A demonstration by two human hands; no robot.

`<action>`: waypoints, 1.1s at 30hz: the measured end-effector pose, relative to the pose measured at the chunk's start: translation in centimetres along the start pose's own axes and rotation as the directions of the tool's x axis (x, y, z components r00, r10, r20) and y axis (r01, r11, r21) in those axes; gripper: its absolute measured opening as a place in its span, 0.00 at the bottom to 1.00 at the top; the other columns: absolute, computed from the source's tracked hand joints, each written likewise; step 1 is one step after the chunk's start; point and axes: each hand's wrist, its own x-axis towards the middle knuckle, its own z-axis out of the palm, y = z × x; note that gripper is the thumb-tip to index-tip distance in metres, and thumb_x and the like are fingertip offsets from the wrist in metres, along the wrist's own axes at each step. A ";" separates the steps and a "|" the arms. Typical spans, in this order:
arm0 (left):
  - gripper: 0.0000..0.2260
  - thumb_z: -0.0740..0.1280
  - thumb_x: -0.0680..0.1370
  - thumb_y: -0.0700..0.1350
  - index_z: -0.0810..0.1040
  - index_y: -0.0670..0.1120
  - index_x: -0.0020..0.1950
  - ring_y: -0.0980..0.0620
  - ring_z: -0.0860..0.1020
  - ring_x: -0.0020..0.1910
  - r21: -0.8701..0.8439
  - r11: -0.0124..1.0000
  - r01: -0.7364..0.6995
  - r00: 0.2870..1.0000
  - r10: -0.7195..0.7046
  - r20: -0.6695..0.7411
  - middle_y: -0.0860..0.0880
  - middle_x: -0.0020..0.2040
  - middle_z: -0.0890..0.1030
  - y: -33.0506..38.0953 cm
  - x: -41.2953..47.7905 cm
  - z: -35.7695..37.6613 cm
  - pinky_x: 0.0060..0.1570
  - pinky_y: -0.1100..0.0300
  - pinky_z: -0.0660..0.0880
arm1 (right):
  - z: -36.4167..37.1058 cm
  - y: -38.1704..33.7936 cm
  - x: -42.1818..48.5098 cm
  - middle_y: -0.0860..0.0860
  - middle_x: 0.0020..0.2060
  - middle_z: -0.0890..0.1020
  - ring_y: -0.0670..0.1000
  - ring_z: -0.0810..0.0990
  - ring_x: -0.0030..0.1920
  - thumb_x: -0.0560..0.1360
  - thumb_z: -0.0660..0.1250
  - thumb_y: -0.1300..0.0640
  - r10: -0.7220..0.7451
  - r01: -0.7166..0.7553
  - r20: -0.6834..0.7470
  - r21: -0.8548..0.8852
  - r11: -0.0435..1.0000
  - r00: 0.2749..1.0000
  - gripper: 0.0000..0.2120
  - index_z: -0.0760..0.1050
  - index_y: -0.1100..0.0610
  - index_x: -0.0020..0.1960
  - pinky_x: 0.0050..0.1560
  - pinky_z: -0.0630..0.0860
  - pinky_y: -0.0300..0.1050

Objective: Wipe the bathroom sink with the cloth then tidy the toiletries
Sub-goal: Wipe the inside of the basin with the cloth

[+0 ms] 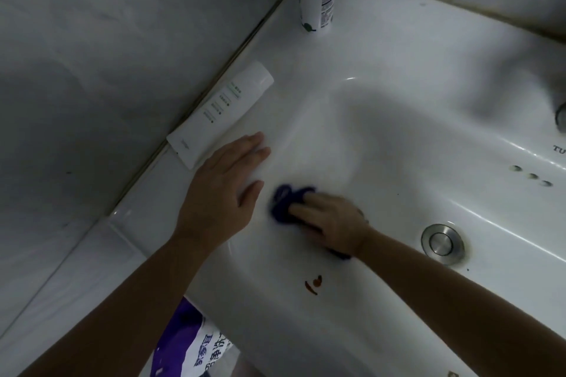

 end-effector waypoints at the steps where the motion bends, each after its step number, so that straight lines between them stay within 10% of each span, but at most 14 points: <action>1: 0.20 0.61 0.76 0.47 0.71 0.43 0.67 0.50 0.68 0.67 0.000 1.000 0.004 1.000 -0.004 -0.002 0.47 0.69 0.70 0.0 0.0 0.0 0.66 0.55 0.65 | -0.4 1.5 1.2 0.60 0.44 0.83 0.58 0.82 0.38 0.78 0.55 0.52 0.189 -0.191 -0.140 -0.002 0.982 0.972 0.13 0.71 0.58 0.57 0.35 0.75 0.44; 4: 0.20 0.60 0.76 0.47 0.71 0.43 0.67 0.51 0.68 0.67 -0.013 1.000 0.004 1.000 -0.004 -0.009 0.47 0.68 0.70 0.0 0.1 0.0 0.66 0.55 0.65 | -1.8 4.1 3.7 0.59 0.55 0.79 0.59 0.80 0.49 0.76 0.63 0.57 0.776 -0.719 -0.322 0.300 0.627 0.543 0.15 0.72 0.62 0.60 0.46 0.70 0.41; 5: 0.20 0.60 0.76 0.46 0.72 0.43 0.66 0.51 0.68 0.67 -0.022 1.000 0.001 1.000 -0.001 -0.008 0.46 0.68 0.71 0.0 0.1 0.0 0.66 0.55 0.65 | -1.5 3.4 3.6 0.59 0.56 0.79 0.59 0.79 0.49 0.76 0.62 0.56 0.780 -0.718 -0.304 0.309 0.623 0.546 0.15 0.71 0.61 0.61 0.46 0.70 0.41; 8: 0.18 0.60 0.76 0.43 0.73 0.41 0.65 0.50 0.69 0.66 -0.024 1.000 -0.015 0.999 0.014 -0.046 0.45 0.67 0.71 -0.1 0.1 0.0 0.65 0.55 0.66 | 1.0 -1.1 1.5 0.57 0.49 0.80 0.57 0.80 0.40 0.77 0.57 0.51 0.338 -0.312 -0.229 0.142 0.939 0.913 0.13 0.68 0.56 0.58 0.37 0.74 0.42; 11: 0.18 0.59 0.77 0.42 0.72 0.41 0.66 0.51 0.69 0.66 -0.027 0.999 -0.022 0.998 0.021 -0.051 0.46 0.68 0.71 -0.1 0.1 0.1 0.66 0.57 0.66 | 1.2 -1.1 0.6 0.54 0.47 0.76 0.55 0.77 0.36 0.80 0.50 0.50 -0.008 0.013 -0.059 0.079 0.997 0.998 0.13 0.67 0.56 0.57 0.34 0.73 0.44; 13: 0.18 0.59 0.77 0.43 0.73 0.42 0.66 0.51 0.69 0.66 -0.021 1.000 -0.009 0.999 0.008 -0.049 0.46 0.68 0.71 0.0 0.1 0.0 0.66 0.58 0.65 | 0.4 1.1 2.4 0.59 0.46 0.81 0.58 0.81 0.38 0.79 0.54 0.51 0.139 -0.135 -0.212 0.033 0.990 0.967 0.13 0.69 0.57 0.57 0.39 0.72 0.43; 15: 0.18 0.59 0.76 0.43 0.72 0.42 0.66 0.51 0.68 0.67 -0.019 1.000 0.005 0.999 -0.006 -0.040 0.46 0.68 0.71 0.1 0.1 0.0 0.67 0.60 0.64 | -1.1 3.0 5.0 0.61 0.51 0.81 0.60 0.81 0.45 0.76 0.61 0.55 0.520 -0.493 -0.389 0.176 0.852 0.760 0.14 0.72 0.60 0.59 0.44 0.69 0.39; 18: 0.18 0.60 0.76 0.42 0.72 0.42 0.66 0.52 0.68 0.67 -0.029 0.999 0.013 1.000 -0.014 -0.025 0.46 0.68 0.71 0.1 0.1 0.0 0.67 0.61 0.63 | -1.3 3.0 6.6 0.58 0.58 0.77 0.57 0.77 0.53 0.75 0.64 0.59 0.748 -0.620 -0.358 0.418 0.664 0.559 0.16 0.71 0.62 0.62 0.51 0.67 0.34; 23: 0.18 0.59 0.77 0.42 0.72 0.42 0.66 0.50 0.69 0.67 -0.026 1.000 0.004 1.000 -0.005 -0.029 0.45 0.68 0.71 0.0 0.1 0.0 0.65 0.53 0.67 | 1.5 -2.4 1.9 0.58 0.47 0.79 0.53 0.74 0.42 0.77 0.59 0.54 0.205 -0.160 -0.154 0.264 0.951 0.967 0.11 0.68 0.56 0.57 0.40 0.73 0.44; 25: 0.18 0.59 0.77 0.42 0.72 0.42 0.66 0.50 0.69 0.67 -0.031 0.999 0.007 1.000 -0.008 -0.024 0.46 0.68 0.71 0.0 0.1 0.0 0.64 0.52 0.68 | 0.8 -0.7 1.7 0.57 0.44 0.80 0.54 0.77 0.38 0.79 0.53 0.51 -0.012 0.019 -0.057 0.115 0.993 0.998 0.12 0.68 0.55 0.57 0.35 0.73 0.44; 27: 0.18 0.59 0.76 0.42 0.72 0.42 0.66 0.51 0.68 0.67 -0.036 0.999 0.011 1.000 -0.012 -0.025 0.46 0.68 0.71 0.1 0.1 0.0 0.65 0.53 0.67 | -0.6 2.3 3.3 0.60 0.48 0.81 0.58 0.81 0.43 0.79 0.55 0.51 0.184 -0.173 -0.195 0.069 0.982 0.963 0.14 0.71 0.57 0.59 0.40 0.73 0.43; 29: 0.18 0.59 0.76 0.42 0.72 0.43 0.66 0.52 0.68 0.67 -0.037 0.999 0.015 1.000 -0.016 -0.027 0.47 0.68 0.71 0.1 0.1 0.0 0.66 0.55 0.66 | -2.4 4.5 5.5 0.60 0.56 0.78 0.59 0.78 0.52 0.77 0.61 0.55 0.659 -0.572 -0.326 0.328 0.751 0.678 0.16 0.71 0.60 0.62 0.47 0.67 0.36; 31: 0.18 0.59 0.76 0.42 0.72 0.42 0.66 0.52 0.68 0.67 -0.047 0.999 0.009 1.000 -0.010 -0.021 0.47 0.68 0.71 0.1 0.2 -0.1 0.66 0.57 0.65 | -1.7 3.6 6.5 0.58 0.58 0.77 0.56 0.76 0.54 0.75 0.64 0.57 0.823 -0.676 -0.325 0.468 0.569 0.467 0.18 0.69 0.61 0.64 0.49 0.64 0.32; 33: 0.18 0.59 0.76 0.42 0.72 0.42 0.66 0.52 0.68 0.67 -0.048 0.999 0.013 1.000 -0.014 -0.018 0.47 0.68 0.71 0.1 0.1 -0.1 0.67 0.60 0.63 | -0.4 -0.3 6.4 0.58 0.56 0.78 0.52 0.76 0.52 0.75 0.64 0.57 0.747 -0.599 -0.305 0.454 0.659 0.591 0.18 0.69 0.60 0.63 0.50 0.66 0.32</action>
